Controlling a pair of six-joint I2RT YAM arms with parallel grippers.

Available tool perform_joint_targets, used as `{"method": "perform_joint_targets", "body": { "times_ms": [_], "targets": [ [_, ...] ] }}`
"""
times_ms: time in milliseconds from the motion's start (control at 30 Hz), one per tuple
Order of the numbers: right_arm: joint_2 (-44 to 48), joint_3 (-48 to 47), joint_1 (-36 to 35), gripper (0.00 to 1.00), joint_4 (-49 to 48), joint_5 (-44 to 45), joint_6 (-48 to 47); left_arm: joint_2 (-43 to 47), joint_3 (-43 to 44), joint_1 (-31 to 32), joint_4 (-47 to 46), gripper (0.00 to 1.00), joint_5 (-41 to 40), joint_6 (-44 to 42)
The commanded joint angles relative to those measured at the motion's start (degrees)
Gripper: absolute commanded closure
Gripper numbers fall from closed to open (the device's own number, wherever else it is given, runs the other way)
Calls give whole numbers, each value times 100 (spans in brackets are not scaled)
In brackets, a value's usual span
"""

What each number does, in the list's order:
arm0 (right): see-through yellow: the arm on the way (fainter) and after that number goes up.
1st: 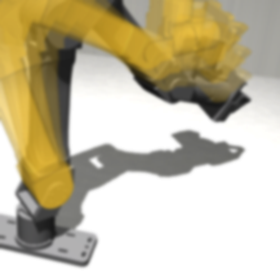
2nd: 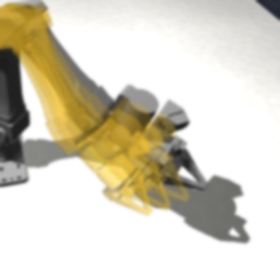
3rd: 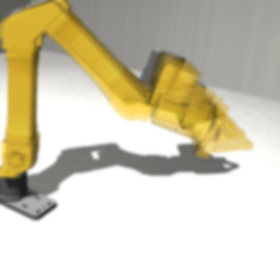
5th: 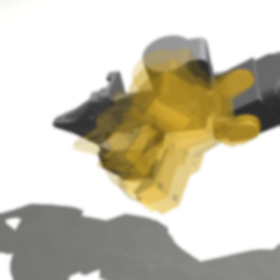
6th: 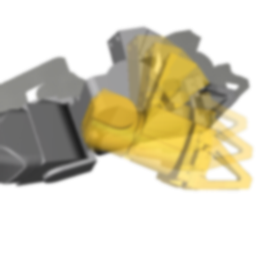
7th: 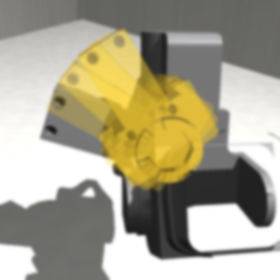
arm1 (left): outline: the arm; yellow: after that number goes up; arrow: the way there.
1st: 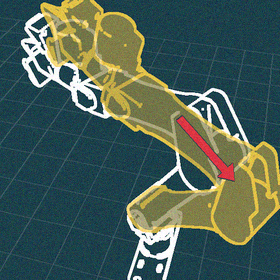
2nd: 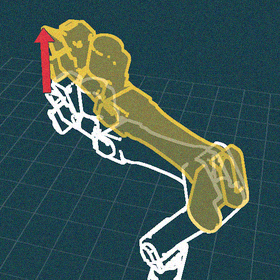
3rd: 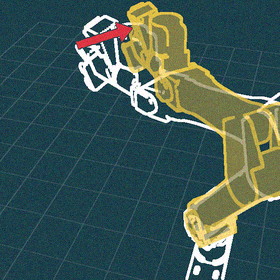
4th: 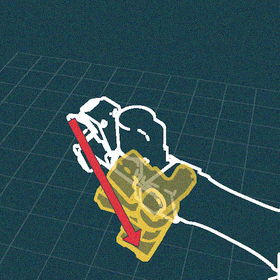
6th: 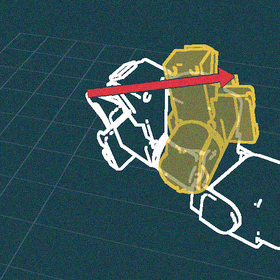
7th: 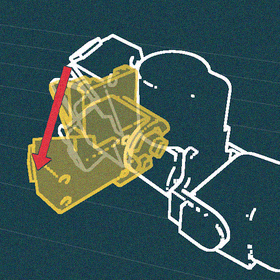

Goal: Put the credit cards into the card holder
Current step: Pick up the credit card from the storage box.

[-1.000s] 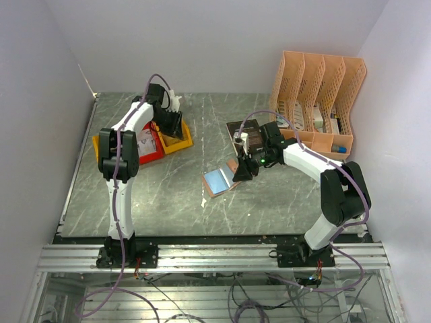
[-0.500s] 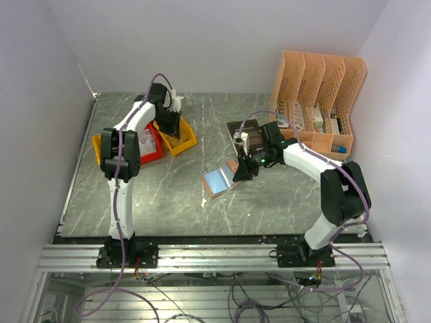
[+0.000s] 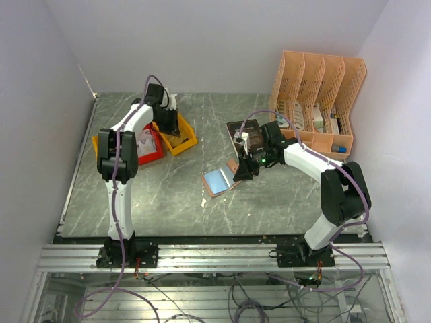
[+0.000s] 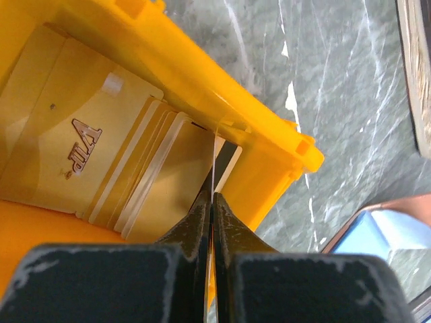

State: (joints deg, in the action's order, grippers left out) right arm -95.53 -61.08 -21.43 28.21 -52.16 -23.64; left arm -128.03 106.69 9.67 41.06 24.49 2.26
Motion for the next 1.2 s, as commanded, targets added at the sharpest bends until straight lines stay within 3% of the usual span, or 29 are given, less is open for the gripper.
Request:
{"method": "perform_joint_targets", "body": {
  "times_ms": [0,200,400,700,1167],
  "targets": [
    [131,-138,62,67,51,-92,-79,363,-716,-25,-1028,93,123,1568],
    [138,-147,99,67,64,-119,-82,990,-1944,139,-2718,93,-286,3127],
    [156,-141,122,67,62,-123,-82,1188,-2002,193,-2893,93,-750,3584],
    [154,-141,139,67,49,-114,-74,685,-1442,223,-2113,93,-486,2954],
    [147,-141,143,67,62,-110,-86,376,-1262,386,-1922,90,-164,2323]
  ]
}}
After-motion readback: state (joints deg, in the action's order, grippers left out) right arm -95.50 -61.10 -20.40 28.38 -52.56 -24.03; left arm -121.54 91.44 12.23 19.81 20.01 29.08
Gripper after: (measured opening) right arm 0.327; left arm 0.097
